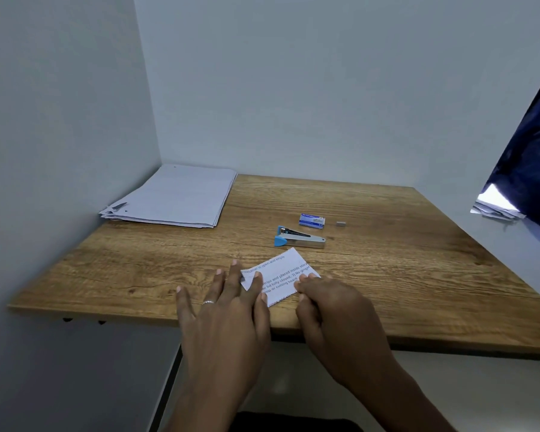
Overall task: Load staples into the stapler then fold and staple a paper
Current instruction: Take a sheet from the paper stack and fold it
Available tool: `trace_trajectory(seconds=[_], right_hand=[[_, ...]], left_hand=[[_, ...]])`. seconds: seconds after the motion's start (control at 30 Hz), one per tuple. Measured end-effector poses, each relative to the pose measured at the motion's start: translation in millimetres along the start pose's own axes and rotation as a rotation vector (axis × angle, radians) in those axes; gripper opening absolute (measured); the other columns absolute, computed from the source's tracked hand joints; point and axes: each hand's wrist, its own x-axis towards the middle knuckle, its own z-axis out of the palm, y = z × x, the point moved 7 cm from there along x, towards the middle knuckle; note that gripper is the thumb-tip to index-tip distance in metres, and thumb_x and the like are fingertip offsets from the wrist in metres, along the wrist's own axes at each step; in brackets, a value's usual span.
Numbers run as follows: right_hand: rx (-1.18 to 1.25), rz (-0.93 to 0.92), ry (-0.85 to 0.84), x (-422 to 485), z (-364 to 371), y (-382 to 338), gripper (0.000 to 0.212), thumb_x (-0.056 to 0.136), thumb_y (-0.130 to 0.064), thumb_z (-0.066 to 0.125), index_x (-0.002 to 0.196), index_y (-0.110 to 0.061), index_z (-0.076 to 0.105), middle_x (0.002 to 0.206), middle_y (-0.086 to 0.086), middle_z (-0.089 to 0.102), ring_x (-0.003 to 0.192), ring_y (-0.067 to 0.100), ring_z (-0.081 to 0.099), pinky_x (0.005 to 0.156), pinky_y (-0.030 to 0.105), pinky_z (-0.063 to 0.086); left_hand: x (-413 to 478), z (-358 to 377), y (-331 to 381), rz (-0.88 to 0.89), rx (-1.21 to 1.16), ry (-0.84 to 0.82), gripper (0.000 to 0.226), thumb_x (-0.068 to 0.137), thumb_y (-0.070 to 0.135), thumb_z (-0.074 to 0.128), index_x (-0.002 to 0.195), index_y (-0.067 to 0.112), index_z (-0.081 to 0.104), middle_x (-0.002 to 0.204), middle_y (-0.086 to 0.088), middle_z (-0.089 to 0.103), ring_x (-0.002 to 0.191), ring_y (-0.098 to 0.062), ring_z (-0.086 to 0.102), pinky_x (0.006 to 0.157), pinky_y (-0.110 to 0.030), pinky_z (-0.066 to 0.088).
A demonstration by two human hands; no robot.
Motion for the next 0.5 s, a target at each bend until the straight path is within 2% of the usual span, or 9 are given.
trace_trajectory(seconds=[0.07, 0.13, 0.2, 0.27, 0.33, 0.37, 0.4, 0.43, 0.5], right_hand=[[0.023, 0.034, -0.012, 5, -1, 3, 0.031, 0.088, -0.020, 0.055, 0.104, -0.011, 0.080, 0.100, 0.007, 0.081, 0.090, 0.023, 0.074, 0.082, 0.034, 0.057], [0.063, 0.081, -0.049, 10, -2, 9, 0.035, 0.089, -0.027, 0.051, 0.101, -0.016, 0.082, 0.089, 0.003, 0.080, 0.077, 0.018, 0.069, 0.067, 0.029, 0.047], [0.146, 0.145, -0.087, 16, -3, 18, 0.036, 0.089, -0.033, 0.051, 0.092, -0.014, 0.082, 0.080, 0.002, 0.080, 0.068, 0.016, 0.066, 0.062, 0.032, 0.047], [0.232, 0.212, -0.084, 23, -4, 30, 0.026, 0.090, -0.030, 0.063, 0.085, -0.013, 0.082, 0.073, -0.001, 0.079, 0.063, 0.014, 0.065, 0.060, 0.032, 0.049], [0.313, 0.299, -0.056, 30, -2, 42, 0.015, 0.086, -0.024, 0.072, 0.078, -0.017, 0.083, 0.070, -0.008, 0.078, 0.066, 0.005, 0.067, 0.055, 0.021, 0.046], [0.364, 0.334, -0.043, 34, 0, 46, 0.012, 0.084, -0.022, 0.074, 0.077, -0.018, 0.082, 0.071, -0.010, 0.078, 0.067, 0.002, 0.067, 0.055, 0.015, 0.045], [0.395, 0.356, -0.030, 36, 2, 48, 0.008, 0.083, -0.022, 0.075, 0.079, -0.020, 0.081, 0.074, -0.011, 0.078, 0.068, 0.002, 0.068, 0.058, 0.014, 0.048], [0.396, 0.367, -0.028, 38, 5, 49, 0.006, 0.082, -0.024, 0.077, 0.086, -0.020, 0.080, 0.080, -0.011, 0.078, 0.074, 0.004, 0.069, 0.066, 0.018, 0.053], [0.220, 0.367, -0.089, 42, 14, 48, 0.029, 0.083, -0.035, 0.076, 0.108, -0.019, 0.075, 0.102, -0.006, 0.073, 0.097, 0.013, 0.066, 0.084, 0.032, 0.054]], left_hand=[[2, -2, -5, 0.002, -0.004, -0.010, 0.047, 0.100, 0.051, 0.025, 0.145, 0.054, 0.037, 0.166, 0.015, 0.020, 0.153, -0.009, 0.017, 0.119, -0.058, 0.005], [5, -3, -11, 0.009, -0.016, -0.041, 0.046, 0.099, 0.053, 0.027, 0.144, 0.056, 0.037, 0.166, 0.015, 0.021, 0.154, -0.009, 0.015, 0.119, -0.059, 0.005], [9, -5, -14, 0.008, -0.048, -0.071, 0.044, 0.099, 0.055, 0.031, 0.141, 0.058, 0.040, 0.165, 0.017, 0.023, 0.154, -0.009, 0.014, 0.119, -0.059, 0.005], [13, -6, -16, 0.008, -0.091, -0.095, 0.042, 0.098, 0.057, 0.035, 0.139, 0.058, 0.044, 0.163, 0.021, 0.026, 0.154, -0.008, 0.012, 0.119, -0.060, 0.003], [16, -5, -17, 0.010, -0.127, -0.113, 0.041, 0.097, 0.059, 0.038, 0.137, 0.058, 0.046, 0.160, 0.025, 0.029, 0.154, -0.007, 0.011, 0.119, -0.060, 0.000], [18, -5, -18, 0.011, -0.140, -0.116, 0.041, 0.097, 0.060, 0.039, 0.137, 0.058, 0.047, 0.159, 0.026, 0.030, 0.154, -0.007, 0.011, 0.119, -0.060, -0.001], [18, -5, -19, 0.012, -0.148, -0.114, 0.041, 0.096, 0.061, 0.039, 0.137, 0.058, 0.047, 0.158, 0.026, 0.031, 0.154, -0.007, 0.012, 0.119, -0.060, -0.002], [18, -5, -19, 0.013, -0.157, -0.108, 0.042, 0.096, 0.062, 0.040, 0.137, 0.058, 0.047, 0.158, 0.026, 0.032, 0.154, -0.007, 0.012, 0.119, -0.059, -0.002], [18, -6, -20, 0.005, -0.191, -0.080, 0.046, 0.094, 0.062, 0.044, 0.139, 0.055, 0.046, 0.156, 0.025, 0.038, 0.153, -0.006, 0.016, 0.119, -0.057, -0.003]])
